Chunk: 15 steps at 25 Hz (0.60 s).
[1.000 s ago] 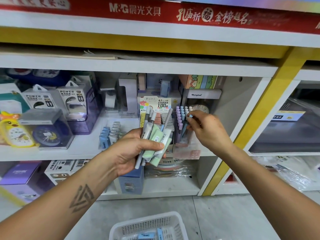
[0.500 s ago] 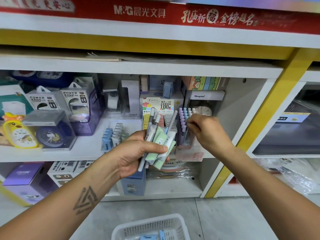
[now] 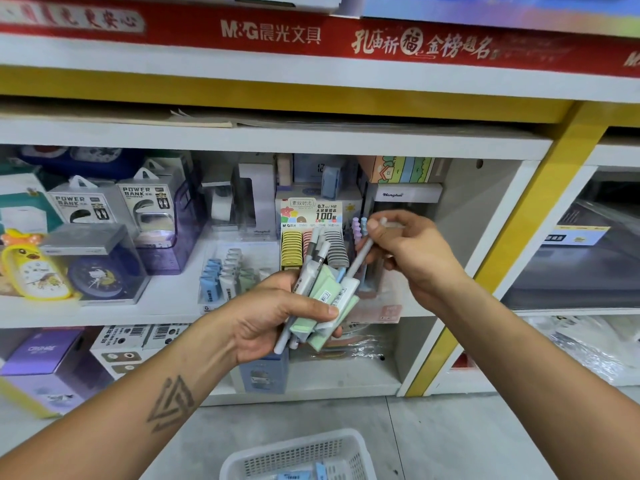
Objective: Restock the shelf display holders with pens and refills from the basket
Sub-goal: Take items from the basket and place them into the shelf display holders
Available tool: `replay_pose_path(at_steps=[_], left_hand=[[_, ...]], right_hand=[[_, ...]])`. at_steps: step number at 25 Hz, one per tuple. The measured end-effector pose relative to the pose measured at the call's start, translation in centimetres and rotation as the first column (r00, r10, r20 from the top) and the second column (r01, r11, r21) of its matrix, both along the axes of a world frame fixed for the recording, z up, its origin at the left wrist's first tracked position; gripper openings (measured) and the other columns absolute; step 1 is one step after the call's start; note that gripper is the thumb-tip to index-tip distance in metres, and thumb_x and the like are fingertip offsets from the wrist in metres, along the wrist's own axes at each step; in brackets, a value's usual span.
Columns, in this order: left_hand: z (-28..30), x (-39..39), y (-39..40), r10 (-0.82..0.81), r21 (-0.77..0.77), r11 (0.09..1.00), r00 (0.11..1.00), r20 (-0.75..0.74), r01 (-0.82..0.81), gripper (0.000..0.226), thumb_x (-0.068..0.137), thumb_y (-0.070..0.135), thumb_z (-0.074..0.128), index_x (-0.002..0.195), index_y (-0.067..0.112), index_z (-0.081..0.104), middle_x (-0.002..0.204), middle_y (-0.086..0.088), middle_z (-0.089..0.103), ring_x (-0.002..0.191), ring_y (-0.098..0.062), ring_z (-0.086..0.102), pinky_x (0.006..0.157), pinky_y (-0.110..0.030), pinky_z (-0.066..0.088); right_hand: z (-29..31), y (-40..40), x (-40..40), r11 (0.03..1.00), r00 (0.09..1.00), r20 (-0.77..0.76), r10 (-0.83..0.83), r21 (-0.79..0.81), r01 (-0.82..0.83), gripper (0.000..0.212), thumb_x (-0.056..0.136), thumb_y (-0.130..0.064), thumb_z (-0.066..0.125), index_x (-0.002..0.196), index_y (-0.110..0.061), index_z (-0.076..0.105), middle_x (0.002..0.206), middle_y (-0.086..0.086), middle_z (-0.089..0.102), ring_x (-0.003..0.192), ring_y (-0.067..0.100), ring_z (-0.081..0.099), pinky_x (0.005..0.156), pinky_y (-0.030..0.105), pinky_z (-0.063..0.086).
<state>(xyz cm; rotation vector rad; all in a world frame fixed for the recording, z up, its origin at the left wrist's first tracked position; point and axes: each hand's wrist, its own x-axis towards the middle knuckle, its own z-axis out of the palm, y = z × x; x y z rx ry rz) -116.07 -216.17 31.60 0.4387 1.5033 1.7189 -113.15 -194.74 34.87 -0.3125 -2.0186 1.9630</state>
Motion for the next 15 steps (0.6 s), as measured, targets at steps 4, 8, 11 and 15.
replay_pose_path(at_steps=[4,8,11,15], left_hand=[[0.1,0.0,-1.0,-0.004,0.009,1.0,1.0,0.028,0.004,0.033,0.067,-0.002,0.078,0.098,0.007,0.076,0.094,-0.022,0.072,0.079,-0.033,0.071,0.066,-0.036,0.059],[0.4,-0.3,-1.7,0.067,-0.006,0.998,0.998,0.013,-0.067,0.042,0.063,-0.001,0.08,0.104,0.002,0.07,0.09,-0.022,0.072,0.076,-0.033,0.072,0.075,-0.042,0.052],[0.7,-0.4,-1.6,0.09,0.023,0.996,0.996,0.027,-0.091,0.048,0.064,-0.005,0.079,0.11,0.001,0.066,0.09,-0.023,0.072,0.076,-0.034,0.072,0.07,-0.041,0.057],[0.7,-0.1,-1.0,0.084,0.036,0.996,0.996,0.038,-0.085,0.049,0.065,-0.005,0.078,0.111,-0.001,0.066,0.091,-0.024,0.071,0.075,-0.034,0.072,0.061,-0.037,0.059]], right_hand=[[0.4,0.5,0.1,0.99,0.989,-0.043,-0.139,-0.038,0.137,0.027,0.095,-0.019,0.067,0.112,-0.008,0.049,0.071,0.005,0.07,0.062,0.02,0.063,0.053,0.03,0.049],[0.8,-0.2,0.8,1.0,0.998,0.052,-0.028,0.01,0.027,0.021,0.093,-0.021,0.07,0.1,-0.01,0.053,0.065,0.009,0.065,0.055,0.025,0.063,0.048,0.031,0.054],[1.3,0.1,1.5,0.999,0.994,0.097,0.048,0.018,-0.05,0.014,0.091,-0.007,0.07,0.101,-0.002,0.062,0.068,0.012,0.068,0.054,0.021,0.063,0.047,0.027,0.051],[2.1,1.5,2.5,0.995,0.991,0.109,0.074,-0.082,-0.065,0.039,0.09,0.013,0.059,0.125,-0.003,0.053,0.106,0.021,0.073,0.071,0.023,0.068,0.058,0.024,0.056]])
